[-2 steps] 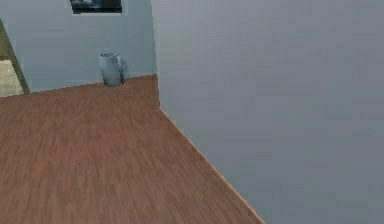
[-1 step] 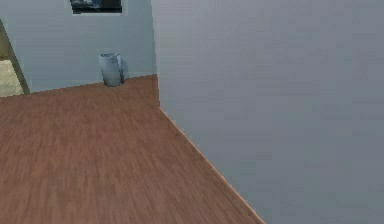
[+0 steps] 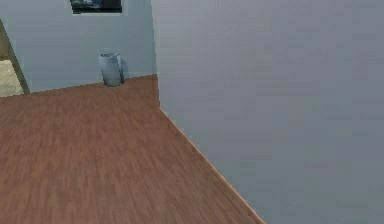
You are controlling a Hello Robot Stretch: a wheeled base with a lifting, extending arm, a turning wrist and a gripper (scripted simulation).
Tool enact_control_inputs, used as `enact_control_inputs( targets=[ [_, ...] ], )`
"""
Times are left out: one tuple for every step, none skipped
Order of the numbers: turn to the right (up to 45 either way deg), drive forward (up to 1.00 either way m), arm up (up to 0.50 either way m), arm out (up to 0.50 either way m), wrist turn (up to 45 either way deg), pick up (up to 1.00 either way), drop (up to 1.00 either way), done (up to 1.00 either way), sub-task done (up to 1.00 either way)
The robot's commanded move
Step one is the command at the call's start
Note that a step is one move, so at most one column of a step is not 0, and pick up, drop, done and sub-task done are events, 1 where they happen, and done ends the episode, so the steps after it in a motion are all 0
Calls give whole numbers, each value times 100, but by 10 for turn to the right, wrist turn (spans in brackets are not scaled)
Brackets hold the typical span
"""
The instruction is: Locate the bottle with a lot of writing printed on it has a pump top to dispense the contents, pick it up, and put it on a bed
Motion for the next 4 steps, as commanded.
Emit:
enact_control_inputs(
  targets=[
    [0, 0, 0, 0, -450, 0, 0, 0, 0],
    [0, 0, 0, 0, -450, 0, 0, 0, 0],
    [0, 0, 0, 0, -30, 0, 0, 0, 0],
    [0, 0, 0, -44, 0, 0, 0, 0, 0]
  ],
)
